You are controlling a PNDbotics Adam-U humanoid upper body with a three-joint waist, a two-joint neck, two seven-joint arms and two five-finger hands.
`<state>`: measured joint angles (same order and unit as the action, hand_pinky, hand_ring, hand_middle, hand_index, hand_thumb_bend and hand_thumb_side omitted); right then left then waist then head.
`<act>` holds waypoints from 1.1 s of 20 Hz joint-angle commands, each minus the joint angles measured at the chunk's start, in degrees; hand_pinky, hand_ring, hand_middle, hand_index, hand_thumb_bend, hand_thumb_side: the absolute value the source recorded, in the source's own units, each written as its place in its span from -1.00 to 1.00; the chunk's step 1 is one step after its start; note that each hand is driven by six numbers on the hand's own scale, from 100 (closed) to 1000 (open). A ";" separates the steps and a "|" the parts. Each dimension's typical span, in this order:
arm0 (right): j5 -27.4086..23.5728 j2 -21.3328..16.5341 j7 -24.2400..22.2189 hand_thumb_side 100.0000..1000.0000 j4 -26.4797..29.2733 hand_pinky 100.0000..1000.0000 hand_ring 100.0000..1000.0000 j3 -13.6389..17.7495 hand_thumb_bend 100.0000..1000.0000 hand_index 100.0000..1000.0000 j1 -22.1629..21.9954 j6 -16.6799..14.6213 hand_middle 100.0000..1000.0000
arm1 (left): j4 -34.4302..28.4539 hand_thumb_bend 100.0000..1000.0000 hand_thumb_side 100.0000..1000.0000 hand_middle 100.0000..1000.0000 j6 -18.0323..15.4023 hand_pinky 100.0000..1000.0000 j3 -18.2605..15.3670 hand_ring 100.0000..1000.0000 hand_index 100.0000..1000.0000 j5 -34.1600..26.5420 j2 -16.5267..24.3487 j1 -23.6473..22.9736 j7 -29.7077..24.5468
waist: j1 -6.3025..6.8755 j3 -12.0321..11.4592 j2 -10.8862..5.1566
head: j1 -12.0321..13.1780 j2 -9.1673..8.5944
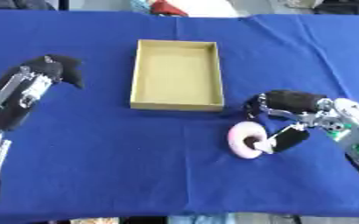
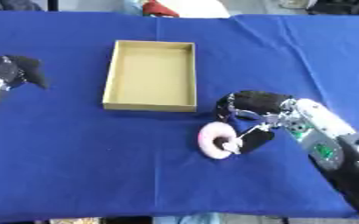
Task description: Pick up objects on the table and place them in the box.
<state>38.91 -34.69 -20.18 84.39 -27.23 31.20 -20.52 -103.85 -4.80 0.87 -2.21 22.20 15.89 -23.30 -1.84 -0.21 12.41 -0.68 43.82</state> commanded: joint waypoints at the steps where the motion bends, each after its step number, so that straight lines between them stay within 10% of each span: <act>1: 0.42 -1.72 4.99 -0.32 -0.19 0.19 0.16 1.53 -1.00 -0.34 0.45 0.52 0.10 | -0.72 -1.00 0.61 0.06 -0.10 0.42 -0.16 0.12 0.50 0.04 0.69 0.78 0.00 | 0.15 0.09 -0.72 | -0.02 0.30; 16: -15.86 -10.34 0.59 -0.45 8.25 0.18 0.16 6.42 -1.00 -0.32 9.79 9.30 0.08 | -0.70 -1.00 0.61 0.06 -0.15 0.42 -0.21 0.12 0.50 0.03 1.13 0.21 -0.04 | -0.05 0.83 -1.37 | 0.47 0.30; 22: -13.40 -8.45 -0.44 -0.65 3.06 0.22 0.19 6.77 -1.00 -0.30 18.04 10.74 0.12 | -0.84 -1.00 0.60 0.06 -0.22 0.42 0.26 0.12 0.50 -0.21 0.94 0.91 -0.48 | 0.02 -0.20 -1.07 | -0.37 0.30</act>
<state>24.69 -42.49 -20.51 88.27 -21.46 47.91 -10.06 -103.87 -4.91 1.05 -2.23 22.21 15.88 -23.52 -1.88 -0.56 12.15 -0.75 43.82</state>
